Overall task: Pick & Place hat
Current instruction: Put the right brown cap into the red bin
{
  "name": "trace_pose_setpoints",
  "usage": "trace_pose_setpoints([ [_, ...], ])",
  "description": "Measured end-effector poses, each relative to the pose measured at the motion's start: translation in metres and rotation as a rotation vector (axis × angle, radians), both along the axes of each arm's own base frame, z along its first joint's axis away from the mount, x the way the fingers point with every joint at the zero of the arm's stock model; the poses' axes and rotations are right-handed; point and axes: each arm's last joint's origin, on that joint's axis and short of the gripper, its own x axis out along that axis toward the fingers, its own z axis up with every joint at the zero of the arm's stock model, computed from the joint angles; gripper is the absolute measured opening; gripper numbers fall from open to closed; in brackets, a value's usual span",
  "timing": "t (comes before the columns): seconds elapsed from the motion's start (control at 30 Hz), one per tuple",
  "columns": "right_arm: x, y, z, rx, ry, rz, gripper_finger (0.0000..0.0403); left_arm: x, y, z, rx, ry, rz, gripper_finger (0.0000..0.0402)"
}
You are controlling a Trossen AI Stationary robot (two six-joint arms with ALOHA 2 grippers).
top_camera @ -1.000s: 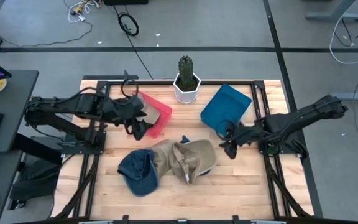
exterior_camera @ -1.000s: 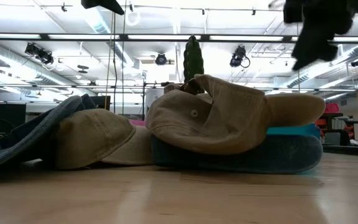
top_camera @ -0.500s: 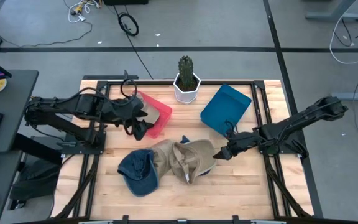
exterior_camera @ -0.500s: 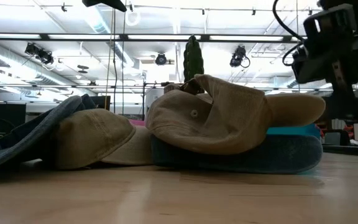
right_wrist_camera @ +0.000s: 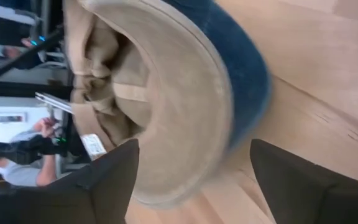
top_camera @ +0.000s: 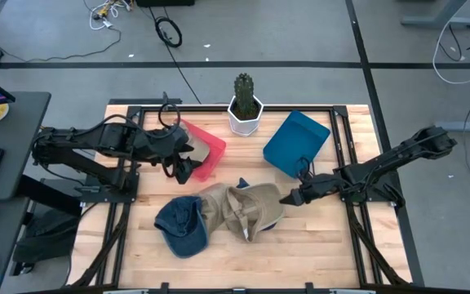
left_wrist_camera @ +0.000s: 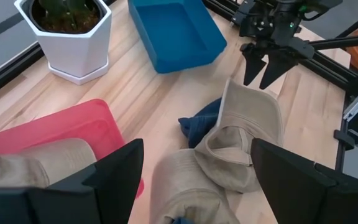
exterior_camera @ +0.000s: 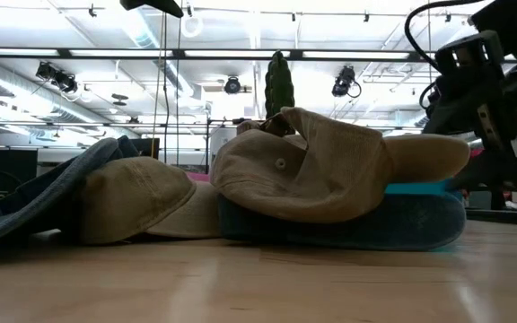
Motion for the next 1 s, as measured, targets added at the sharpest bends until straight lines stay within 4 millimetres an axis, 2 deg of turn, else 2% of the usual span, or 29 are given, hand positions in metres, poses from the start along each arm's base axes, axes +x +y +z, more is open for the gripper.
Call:
trace_pose_setpoints([
  [0.23, 0.003, 0.001, -0.008, -0.014, 0.04, -0.002, 0.029, 0.0, 0.0, 0.0, 0.024, 0.003, 0.0, 0.0298],
  [0.57, 0.017, 0.005, -0.017, -0.002, -0.004, -0.002, 0.0287, 0.0, 0.001, 0.0, 0.033, 0.002, 0.01, 0.0298],
  [0.67, 0.019, 0.005, -0.02, -0.008, -0.005, -0.006, 0.0274, 0.0, 0.001, 0.0, 0.033, 0.002, 0.01, 0.0298],
  [0.8, 0.02, 0.006, -0.018, -0.007, -0.026, -0.002, 0.0221, 0.0, 0.001, 0.0, 0.033, 0.002, 0.01, 0.0298],
  [1.0, 0.02, 0.006, -0.014, 0.0, -0.049, -0.002, 0.0083, 0.0, 0.001, 0.0, 0.033, 0.002, 0.01, 0.0298],
])
